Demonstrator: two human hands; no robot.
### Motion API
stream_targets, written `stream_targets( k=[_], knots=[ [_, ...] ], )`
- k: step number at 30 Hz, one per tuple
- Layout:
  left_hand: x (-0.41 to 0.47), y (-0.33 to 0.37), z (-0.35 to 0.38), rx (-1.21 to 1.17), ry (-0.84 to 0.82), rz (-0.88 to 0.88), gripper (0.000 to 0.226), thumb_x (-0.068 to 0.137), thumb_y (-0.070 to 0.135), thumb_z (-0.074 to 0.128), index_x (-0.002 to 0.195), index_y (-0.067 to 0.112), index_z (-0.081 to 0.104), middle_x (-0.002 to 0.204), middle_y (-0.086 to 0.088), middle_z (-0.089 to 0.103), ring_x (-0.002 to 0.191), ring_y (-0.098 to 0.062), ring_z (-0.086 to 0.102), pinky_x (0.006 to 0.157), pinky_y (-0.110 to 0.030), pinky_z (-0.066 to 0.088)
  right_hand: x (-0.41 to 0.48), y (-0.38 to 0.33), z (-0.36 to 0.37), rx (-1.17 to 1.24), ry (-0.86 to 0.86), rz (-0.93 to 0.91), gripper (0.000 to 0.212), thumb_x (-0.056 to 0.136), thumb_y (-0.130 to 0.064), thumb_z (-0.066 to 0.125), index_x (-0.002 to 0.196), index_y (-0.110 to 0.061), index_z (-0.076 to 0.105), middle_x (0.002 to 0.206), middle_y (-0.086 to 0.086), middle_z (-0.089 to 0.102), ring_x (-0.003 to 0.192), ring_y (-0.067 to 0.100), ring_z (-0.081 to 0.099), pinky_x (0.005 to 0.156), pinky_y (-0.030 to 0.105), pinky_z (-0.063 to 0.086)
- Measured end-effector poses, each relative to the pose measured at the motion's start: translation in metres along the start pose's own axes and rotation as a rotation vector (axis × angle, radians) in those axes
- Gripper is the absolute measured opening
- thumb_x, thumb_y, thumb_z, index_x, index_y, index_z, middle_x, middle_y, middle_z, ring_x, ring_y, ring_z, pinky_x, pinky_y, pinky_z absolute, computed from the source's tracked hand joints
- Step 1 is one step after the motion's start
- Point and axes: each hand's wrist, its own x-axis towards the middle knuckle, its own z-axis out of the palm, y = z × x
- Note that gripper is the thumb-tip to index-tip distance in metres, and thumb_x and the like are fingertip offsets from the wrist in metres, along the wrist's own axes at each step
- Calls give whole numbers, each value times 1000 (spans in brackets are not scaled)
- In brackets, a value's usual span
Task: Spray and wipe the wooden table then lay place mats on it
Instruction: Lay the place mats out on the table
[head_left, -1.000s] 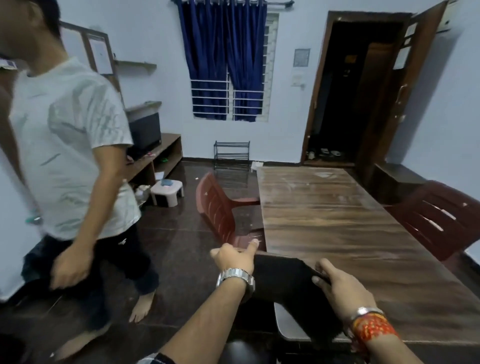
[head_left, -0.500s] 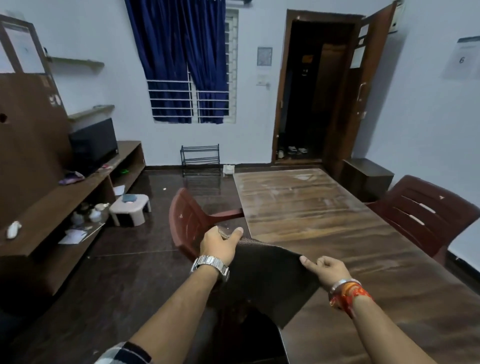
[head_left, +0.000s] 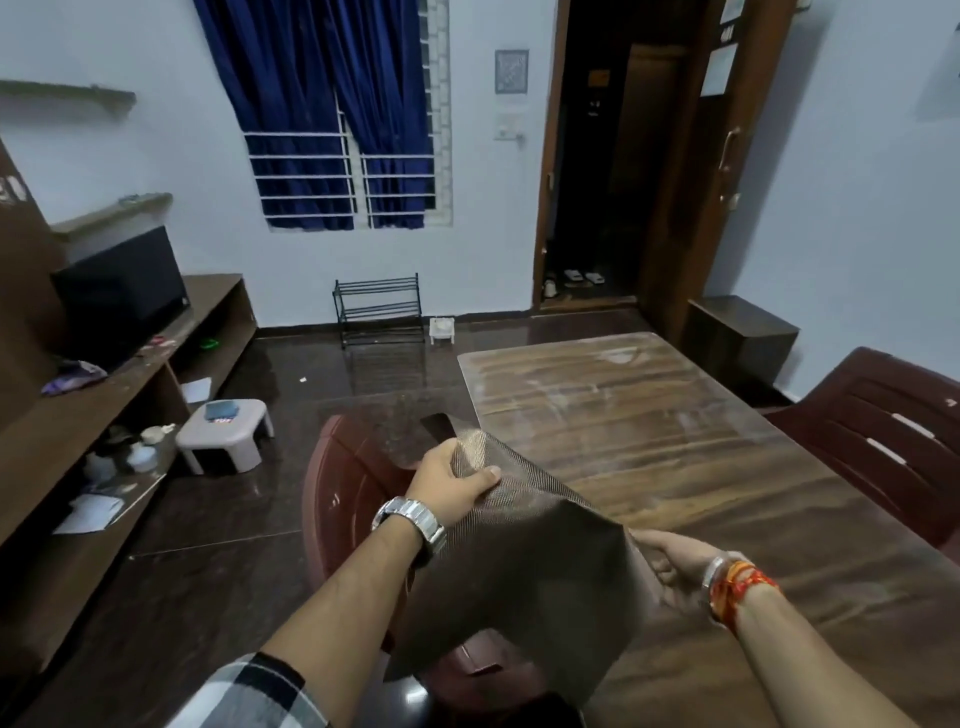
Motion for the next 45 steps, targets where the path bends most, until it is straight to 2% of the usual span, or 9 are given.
stream_targets(
  k=[8, 11, 15, 24, 28, 30, 34, 36, 45],
  knots=[
    [106, -31, -2, 4, -71, -74, 87, 80, 43, 80, 147, 5, 40, 145, -5, 51, 136, -26, 48, 115, -36, 37, 61, -54, 32, -21, 431, -572, 26, 73, 16, 70, 77, -9, 66, 75, 9, 69, 54, 7, 62, 55, 14, 51],
    [133, -45, 5, 30, -109, -74, 41, 89, 32, 73, 117, 15, 47, 102, 5, 61, 104, -23, 61, 87, -27, 43, 87, -65, 46, -168, 573, -756, 32, 74, 19, 65, 66, -12, 65, 60, -7, 67, 70, 15, 60, 58, 3, 45],
    [150, -76, 28, 37, -37, -152, 39, 92, 39, 66, 109, 8, 48, 92, -17, 67, 81, -33, 63, 73, -40, 49, 113, -68, 47, -312, 680, -845, 44, 72, 20, 52, 62, -20, 67, 85, 2, 70, 82, 14, 65, 75, 0, 43],
    [167, -103, 82, 77, 52, -285, 35, 96, 38, 60, 102, 10, 38, 77, -4, 56, 70, -26, 55, 65, -33, 38, 167, -114, 28, -485, 821, -900, 28, 79, 7, 61, 76, -19, 72, 95, 3, 73, 90, 17, 67, 78, 2, 41],
    [186, -124, 125, 334, -153, -333, 81, 97, 59, 41, 149, 1, 20, 155, -24, 34, 134, -39, 47, 106, -41, 40, 216, -122, 12, -988, 942, -739, 32, 86, -24, 58, 117, -15, 64, 126, 11, 62, 119, 38, 51, 99, 47, 40],
    [187, -139, 149, 596, -303, -278, 92, 89, 74, 16, 160, 18, -1, 169, -7, -8, 152, -37, 17, 118, -51, 21, 242, -104, 18, -1226, 887, -665, 54, 86, -43, 55, 137, -24, 49, 150, 4, 40, 137, 38, 31, 107, 56, 25],
    [189, -155, 193, 866, -427, 15, 98, 75, 77, 22, 156, 22, 21, 166, 3, 16, 146, -43, 32, 107, -73, 25, 284, -57, 29, -1485, 469, -279, 64, 87, -74, 24, 145, -54, 8, 160, -10, -10, 145, 34, -15, 109, 65, -1],
    [192, -166, 207, 891, -594, -59, 116, 59, 90, 14, 159, 32, -4, 166, 9, -16, 153, -40, -7, 115, -64, -5, 295, -43, 25, -1435, 382, -144, 70, 81, -82, 22, 141, -61, -5, 156, -11, -25, 142, 35, -24, 106, 69, -4],
    [196, -168, 233, 1012, -635, -32, 130, 46, 93, 1, 158, 29, -15, 168, 11, -13, 153, -34, -5, 120, -55, -4, 315, -60, -19, -1568, 296, -245, 77, 71, -91, 18, 134, -65, -17, 151, -14, -36, 137, 32, -35, 103, 72, -12]
  ],
)
